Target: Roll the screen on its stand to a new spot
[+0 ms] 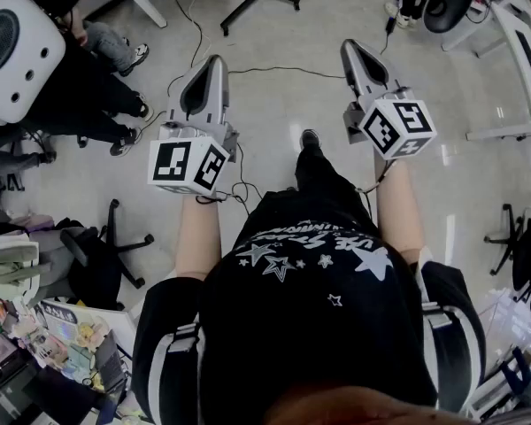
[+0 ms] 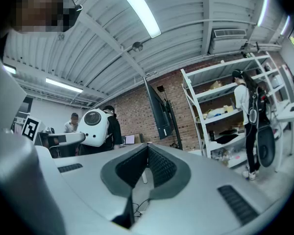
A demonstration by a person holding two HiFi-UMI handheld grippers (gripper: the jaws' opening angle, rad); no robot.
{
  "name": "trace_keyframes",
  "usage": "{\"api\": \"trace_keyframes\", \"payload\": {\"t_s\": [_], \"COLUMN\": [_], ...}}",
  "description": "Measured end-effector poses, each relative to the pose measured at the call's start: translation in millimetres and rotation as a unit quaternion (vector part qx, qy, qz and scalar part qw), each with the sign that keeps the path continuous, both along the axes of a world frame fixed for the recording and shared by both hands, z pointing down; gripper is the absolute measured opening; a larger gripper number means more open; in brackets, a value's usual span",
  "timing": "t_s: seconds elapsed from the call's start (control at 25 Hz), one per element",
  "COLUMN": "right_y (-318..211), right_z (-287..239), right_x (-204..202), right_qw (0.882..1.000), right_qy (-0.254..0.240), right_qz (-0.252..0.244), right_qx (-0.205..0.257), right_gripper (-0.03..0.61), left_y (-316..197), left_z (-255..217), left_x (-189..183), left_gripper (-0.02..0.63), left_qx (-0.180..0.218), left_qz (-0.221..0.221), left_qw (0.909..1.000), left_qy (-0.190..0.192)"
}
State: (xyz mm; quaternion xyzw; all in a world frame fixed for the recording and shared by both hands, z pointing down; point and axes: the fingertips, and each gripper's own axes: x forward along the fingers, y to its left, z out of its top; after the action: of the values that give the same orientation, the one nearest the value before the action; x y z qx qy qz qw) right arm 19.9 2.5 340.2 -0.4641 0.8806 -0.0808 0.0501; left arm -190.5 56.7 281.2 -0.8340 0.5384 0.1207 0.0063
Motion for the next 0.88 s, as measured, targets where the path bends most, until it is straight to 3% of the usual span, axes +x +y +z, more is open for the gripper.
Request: {"api": "trace_keyframes", "payload": {"t_s": [0.36,0.88], "right_y": [-49,-184], "right_z": [1,-3], "right_x": [-9,-3], "right_qw": [1.0,0.998], "right_qy": [-0.004,-0.03], "right_qz": [-0.025,-0.059], "right_qx": [0.006,-0.002], "right_gripper": [0.007,0.008], "left_y": [-37,-159], "left_z": [-5,-19], "left_x": [8,24], "left_gripper": [0.011,0.011], "left_qx": [0.0,-0.005], "left_qz": [-0.013,-0.041], "left_qw": [0.9997,0.9988], "left_qy": [-0.022,-0.027]}}
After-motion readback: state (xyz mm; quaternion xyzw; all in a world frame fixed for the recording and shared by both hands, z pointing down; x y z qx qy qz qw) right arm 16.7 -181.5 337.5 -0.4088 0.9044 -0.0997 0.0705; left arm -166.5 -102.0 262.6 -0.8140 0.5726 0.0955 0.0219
